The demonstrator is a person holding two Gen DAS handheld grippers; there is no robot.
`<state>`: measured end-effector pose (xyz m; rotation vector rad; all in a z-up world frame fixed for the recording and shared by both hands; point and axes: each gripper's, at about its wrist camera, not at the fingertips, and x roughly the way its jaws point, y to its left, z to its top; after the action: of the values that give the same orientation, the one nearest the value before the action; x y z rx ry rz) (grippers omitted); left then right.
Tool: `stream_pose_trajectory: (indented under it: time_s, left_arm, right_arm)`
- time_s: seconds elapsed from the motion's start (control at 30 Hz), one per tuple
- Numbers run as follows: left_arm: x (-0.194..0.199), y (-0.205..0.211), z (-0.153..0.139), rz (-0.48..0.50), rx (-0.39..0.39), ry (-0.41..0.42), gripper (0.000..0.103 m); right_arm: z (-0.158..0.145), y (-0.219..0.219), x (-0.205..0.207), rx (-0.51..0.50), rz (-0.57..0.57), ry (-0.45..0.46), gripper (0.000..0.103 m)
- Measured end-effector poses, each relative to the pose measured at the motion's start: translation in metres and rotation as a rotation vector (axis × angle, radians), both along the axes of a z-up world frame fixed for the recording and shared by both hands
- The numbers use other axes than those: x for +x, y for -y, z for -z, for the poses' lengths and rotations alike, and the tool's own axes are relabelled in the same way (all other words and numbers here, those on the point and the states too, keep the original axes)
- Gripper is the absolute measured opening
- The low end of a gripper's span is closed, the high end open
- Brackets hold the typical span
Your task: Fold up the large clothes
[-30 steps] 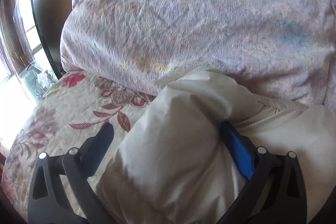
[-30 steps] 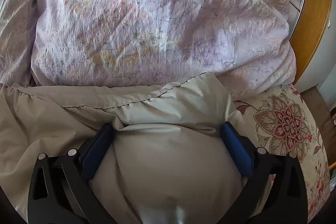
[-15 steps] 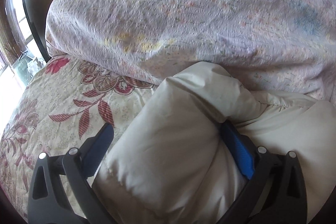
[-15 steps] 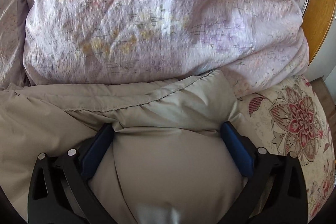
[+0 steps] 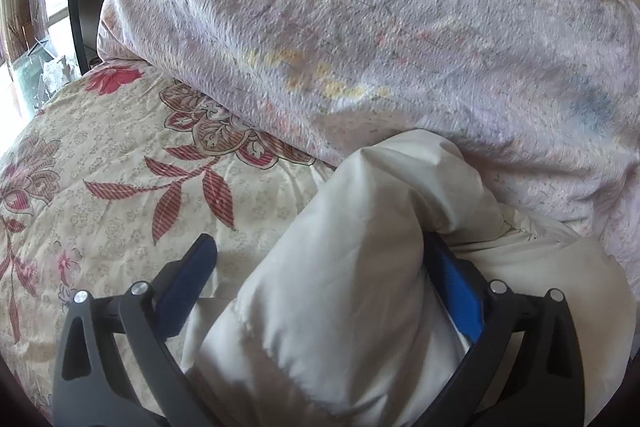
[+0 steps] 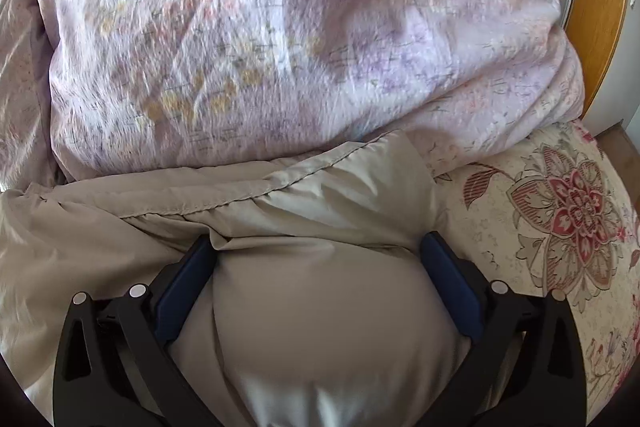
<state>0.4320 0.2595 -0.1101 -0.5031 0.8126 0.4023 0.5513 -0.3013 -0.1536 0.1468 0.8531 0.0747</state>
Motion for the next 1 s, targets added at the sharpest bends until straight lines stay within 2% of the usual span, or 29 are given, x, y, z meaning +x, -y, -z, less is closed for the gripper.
stream_pose_trajectory:
  time_s: [0.1,0.17,0.33,0.43,0.53,0.6,0.73,0.8,0.9,0.93,1.0]
  left_arm:
    - [-0.006,-0.013,0.001,-0.015,-0.041,0.037,0.101]
    - [-0.013,-0.014,-0.005,-0.031,-0.005,0.023,0.101]
    - [-0.030,-0.010,-0.017,-0.013,0.122,-0.011,0.101]
    - [-0.026,-0.009,-0.015,-0.011,0.121,-0.016,0.101]
    - [-0.019,-0.005,-0.008,-0.013,0.064,-0.004,0.101]
    - [-0.017,-0.014,0.001,-0.017,-0.038,0.024,0.101]
    - [-0.037,-0.034,0.002,-0.046,-0.154,0.137,0.101]
    - [-0.052,-0.039,-0.007,-0.063,-0.120,0.136,0.101]
    - [-0.084,-0.034,-0.034,-0.034,0.035,0.132,0.101]
    - [-0.095,-0.034,-0.041,-0.026,0.063,0.125,0.101]
    - [-0.121,-0.036,-0.050,0.020,0.033,0.125,0.101]
  right_arm:
    - [0.003,0.012,0.001,0.021,-0.004,0.006,0.102]
    - [-0.001,0.020,-0.003,-0.012,-0.015,-0.006,0.102]
    - [-0.007,0.042,-0.030,-0.040,-0.040,0.037,0.102]
    - [0.000,0.046,-0.029,-0.063,-0.023,0.052,0.102]
    - [0.005,0.049,-0.020,-0.071,-0.021,0.044,0.102]
    - [0.007,0.059,-0.015,-0.030,-0.023,0.031,0.102]
    - [0.006,0.072,-0.007,0.000,-0.019,0.050,0.102]
    - [-0.005,0.089,-0.022,0.019,0.024,0.066,0.102]
    - [-0.024,0.131,-0.066,0.124,0.093,0.077,0.102]
    - [-0.027,0.145,-0.080,0.164,0.120,0.071,0.102]
    - [-0.029,0.180,-0.114,0.285,0.170,0.048,0.102]
